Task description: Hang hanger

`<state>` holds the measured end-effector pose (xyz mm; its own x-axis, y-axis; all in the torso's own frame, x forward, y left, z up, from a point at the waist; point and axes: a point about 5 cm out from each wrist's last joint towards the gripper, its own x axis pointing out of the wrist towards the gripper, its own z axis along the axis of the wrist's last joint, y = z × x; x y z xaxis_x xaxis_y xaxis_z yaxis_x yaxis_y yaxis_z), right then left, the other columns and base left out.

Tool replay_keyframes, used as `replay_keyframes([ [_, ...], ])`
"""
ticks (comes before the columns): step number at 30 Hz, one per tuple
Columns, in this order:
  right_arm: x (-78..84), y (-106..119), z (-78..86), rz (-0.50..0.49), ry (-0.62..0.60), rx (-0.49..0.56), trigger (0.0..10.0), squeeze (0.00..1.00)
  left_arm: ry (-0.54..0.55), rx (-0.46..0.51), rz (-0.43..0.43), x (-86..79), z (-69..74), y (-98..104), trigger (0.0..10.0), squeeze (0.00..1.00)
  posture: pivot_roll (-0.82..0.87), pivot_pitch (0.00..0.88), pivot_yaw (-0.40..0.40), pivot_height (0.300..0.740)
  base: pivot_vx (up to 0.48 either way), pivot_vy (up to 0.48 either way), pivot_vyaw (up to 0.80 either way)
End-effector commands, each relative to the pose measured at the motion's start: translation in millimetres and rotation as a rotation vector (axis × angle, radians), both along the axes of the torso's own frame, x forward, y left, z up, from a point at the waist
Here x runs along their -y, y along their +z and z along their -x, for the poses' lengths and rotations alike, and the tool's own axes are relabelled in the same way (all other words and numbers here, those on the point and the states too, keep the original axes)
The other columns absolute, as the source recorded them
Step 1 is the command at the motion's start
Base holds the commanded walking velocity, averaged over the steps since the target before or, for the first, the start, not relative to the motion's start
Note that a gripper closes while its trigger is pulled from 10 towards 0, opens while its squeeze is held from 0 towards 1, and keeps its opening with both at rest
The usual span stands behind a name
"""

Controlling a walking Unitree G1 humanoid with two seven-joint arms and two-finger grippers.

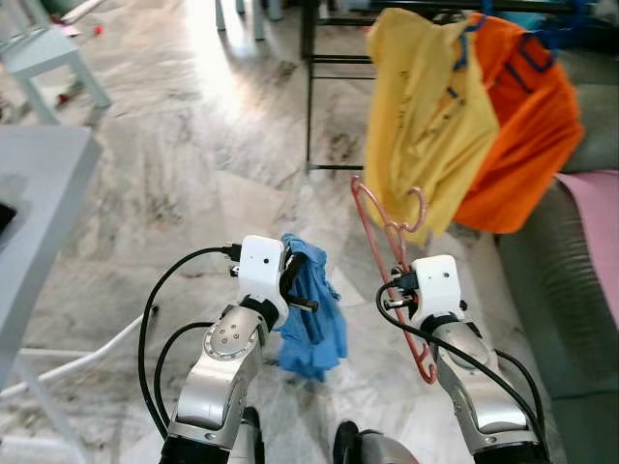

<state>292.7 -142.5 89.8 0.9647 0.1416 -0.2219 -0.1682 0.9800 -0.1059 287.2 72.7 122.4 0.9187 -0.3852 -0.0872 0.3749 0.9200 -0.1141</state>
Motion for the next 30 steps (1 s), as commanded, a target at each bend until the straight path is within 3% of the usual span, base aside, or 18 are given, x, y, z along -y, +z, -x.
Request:
replay_keyframes([
  [1,4.0,-2.0,2.6,0.006,-0.007,-0.013,10.0,0.00,-0.014,0.007,0.019,4.2,3.1,2.5,10.0,0.00,-0.06,0.239,-0.032,0.740,0.000,0.000,0.80],
  [5,4.0,-2.2,2.7,0.008,-0.005,-0.015,10.0,0.00,-0.020,0.007,0.019,4.8,3.2,2.7,10.0,0.00,-0.06,0.241,-0.034,0.740,0.000,0.000,0.60],
  [30,3.6,-4.0,2.8,0.022,0.012,-0.033,10.0,0.00,-0.058,-0.006,0.056,11.0,5.5,2.7,10.0,0.00,-0.06,0.239,-0.046,0.740,0.000,0.000,0.00],
])
